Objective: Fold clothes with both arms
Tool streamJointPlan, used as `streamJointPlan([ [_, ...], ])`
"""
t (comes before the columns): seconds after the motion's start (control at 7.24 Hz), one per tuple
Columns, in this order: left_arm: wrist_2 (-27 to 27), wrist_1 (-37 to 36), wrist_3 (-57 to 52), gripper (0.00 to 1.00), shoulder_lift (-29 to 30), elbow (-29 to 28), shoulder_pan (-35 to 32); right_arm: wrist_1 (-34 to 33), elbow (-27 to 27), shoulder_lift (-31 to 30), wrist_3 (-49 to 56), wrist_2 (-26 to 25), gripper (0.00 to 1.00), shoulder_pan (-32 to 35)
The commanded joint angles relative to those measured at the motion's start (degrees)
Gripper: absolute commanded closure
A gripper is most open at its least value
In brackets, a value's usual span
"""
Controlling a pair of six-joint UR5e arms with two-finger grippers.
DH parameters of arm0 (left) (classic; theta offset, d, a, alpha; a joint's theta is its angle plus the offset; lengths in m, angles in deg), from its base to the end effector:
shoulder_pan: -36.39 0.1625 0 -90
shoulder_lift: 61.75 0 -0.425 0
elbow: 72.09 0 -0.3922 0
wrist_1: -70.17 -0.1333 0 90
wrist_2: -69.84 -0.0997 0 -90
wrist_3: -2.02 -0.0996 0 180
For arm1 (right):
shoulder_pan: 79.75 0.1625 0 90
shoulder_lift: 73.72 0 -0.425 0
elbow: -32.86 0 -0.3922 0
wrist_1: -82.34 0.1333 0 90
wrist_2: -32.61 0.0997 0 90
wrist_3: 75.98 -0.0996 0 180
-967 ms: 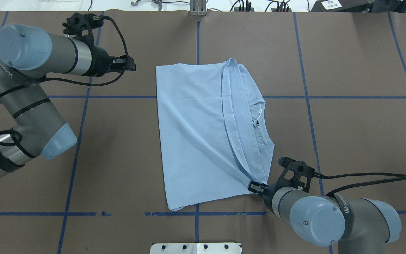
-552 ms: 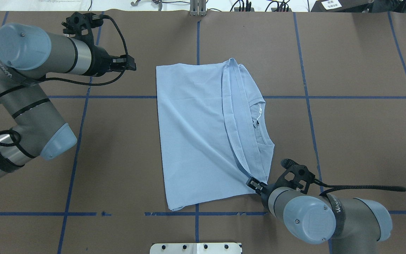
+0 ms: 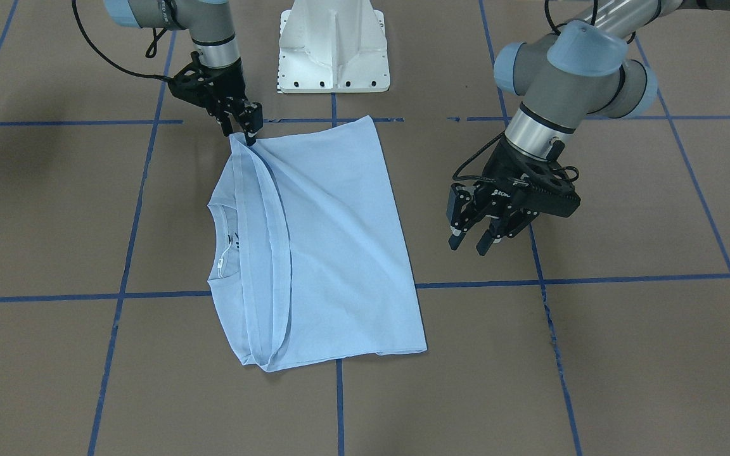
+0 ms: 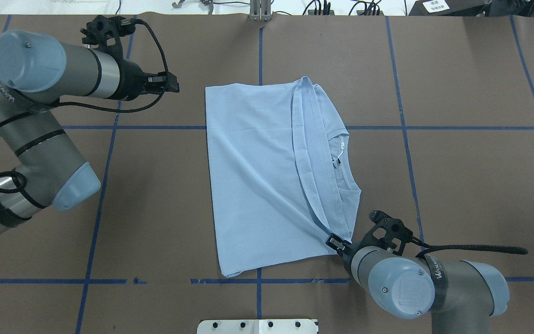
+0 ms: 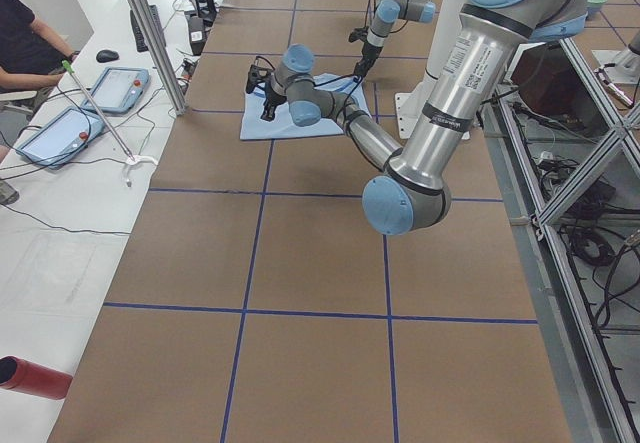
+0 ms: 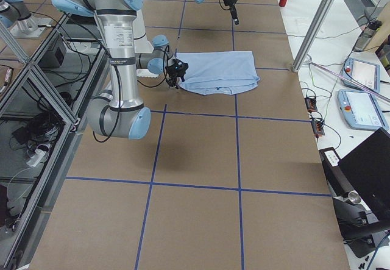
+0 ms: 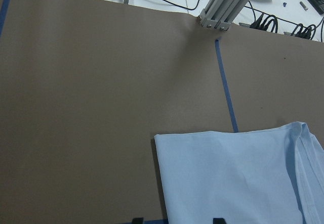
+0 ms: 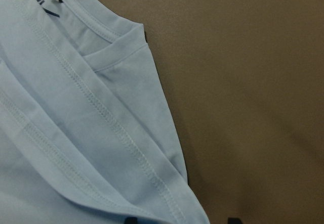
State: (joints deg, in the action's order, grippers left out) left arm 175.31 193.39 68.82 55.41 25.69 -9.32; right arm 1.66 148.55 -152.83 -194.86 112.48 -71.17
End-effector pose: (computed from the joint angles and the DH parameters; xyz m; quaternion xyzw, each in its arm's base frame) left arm 0.3717 -0.5339 0.2592 0.2222 0.5209 -0.0862 0.8197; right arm -0.5065 -0.2290 0.3428 0.0116 -0.3967 0.3271 0.8576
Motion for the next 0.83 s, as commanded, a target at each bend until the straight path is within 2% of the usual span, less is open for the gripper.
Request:
streamJointPlan([
  [0.0, 0.0, 0.0, 0.0, 0.45, -0.1, 0.0, 0.0, 0.6, -0.3, 0.0, -0.8, 0.2, 0.47, 0.0],
  [0.14, 0.0, 0.0, 0.0, 0.45, -0.1, 0.0, 0.0, 0.6, -0.5, 0.1, -1.1, 0.2, 0.56, -0.1],
  [0.41, 0.0, 0.0, 0.0, 0.45, -0.1, 0.0, 0.0, 0.7, -0.4, 0.2, -2.4, 0.2, 1.0, -0.1],
  [0.69, 0.0, 0.0, 0.0, 0.45, -0.1, 0.1, 0.0, 1.4, -1.1, 2.0, -4.5, 0.2, 1.0, 0.1],
])
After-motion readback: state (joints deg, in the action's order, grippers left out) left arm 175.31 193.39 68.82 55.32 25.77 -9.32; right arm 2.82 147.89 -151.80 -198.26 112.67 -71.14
